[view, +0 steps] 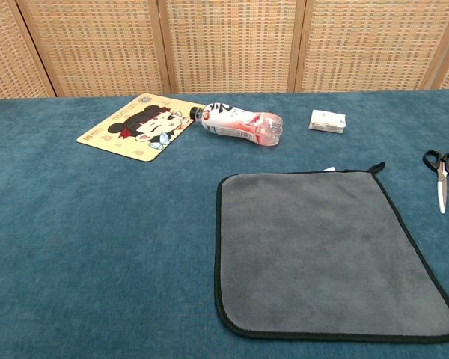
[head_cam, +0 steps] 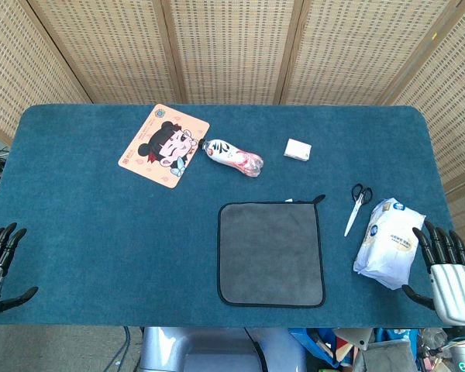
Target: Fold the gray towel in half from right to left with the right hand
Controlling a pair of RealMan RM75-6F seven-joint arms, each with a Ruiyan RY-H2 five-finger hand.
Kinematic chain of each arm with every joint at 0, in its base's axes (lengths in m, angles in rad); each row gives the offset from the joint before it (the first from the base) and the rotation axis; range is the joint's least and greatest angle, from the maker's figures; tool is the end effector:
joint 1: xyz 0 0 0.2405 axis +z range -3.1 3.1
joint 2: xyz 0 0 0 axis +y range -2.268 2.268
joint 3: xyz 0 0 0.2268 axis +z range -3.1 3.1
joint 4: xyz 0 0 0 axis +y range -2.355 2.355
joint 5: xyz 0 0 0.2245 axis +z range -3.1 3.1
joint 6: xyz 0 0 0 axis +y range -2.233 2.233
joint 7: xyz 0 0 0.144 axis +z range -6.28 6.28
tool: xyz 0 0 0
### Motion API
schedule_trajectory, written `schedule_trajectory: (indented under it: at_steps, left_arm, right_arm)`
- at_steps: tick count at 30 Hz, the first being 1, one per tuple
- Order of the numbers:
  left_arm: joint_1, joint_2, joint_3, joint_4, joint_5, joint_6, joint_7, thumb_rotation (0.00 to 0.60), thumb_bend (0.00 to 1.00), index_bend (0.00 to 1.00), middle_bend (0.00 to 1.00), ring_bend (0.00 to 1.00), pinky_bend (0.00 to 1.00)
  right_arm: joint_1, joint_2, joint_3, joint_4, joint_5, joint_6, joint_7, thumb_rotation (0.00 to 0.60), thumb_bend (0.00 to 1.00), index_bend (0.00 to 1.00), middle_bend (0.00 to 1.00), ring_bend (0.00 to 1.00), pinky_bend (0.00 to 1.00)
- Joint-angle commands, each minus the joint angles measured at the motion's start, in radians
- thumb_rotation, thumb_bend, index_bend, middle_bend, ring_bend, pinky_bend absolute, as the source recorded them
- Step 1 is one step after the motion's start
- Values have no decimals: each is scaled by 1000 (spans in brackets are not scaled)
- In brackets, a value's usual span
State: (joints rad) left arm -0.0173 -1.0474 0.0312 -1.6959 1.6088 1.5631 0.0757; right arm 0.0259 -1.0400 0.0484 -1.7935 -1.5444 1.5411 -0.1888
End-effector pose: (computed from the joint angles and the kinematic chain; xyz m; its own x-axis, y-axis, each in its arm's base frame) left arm -0.2787 0.1417 0.1400 0.4569 0.0281 0.8891 0.8889 -0.0523 -0.4551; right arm -0.2608 -0.1614 0.1447 0.4755 0.0266 0.8793 -0.8796 -0.0041 0.4757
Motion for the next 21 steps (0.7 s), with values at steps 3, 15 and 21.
schedule_trajectory:
  at_steps: [3, 15, 21]
  left_arm:
    - [-1, -2, -4, 0, -8, -4, 2, 600, 74, 0, 0, 0, 0]
    - [-9, -16, -27, 2, -45, -17, 30, 600, 73, 0, 0, 0, 0]
    - [-22, -37, -42, 16, -76, -42, 46, 600, 74, 0, 0, 0, 0]
  right_arm:
    - [7, -3, -1, 5, -3, -12, 1, 600, 0, 0, 0, 0, 0]
    - [207, 12, 84, -29, 66, -276, -93, 600, 18, 117, 0, 0, 0]
    - [392, -70, 175, 12, 205, -488, -169, 600, 277, 293, 0, 0, 0]
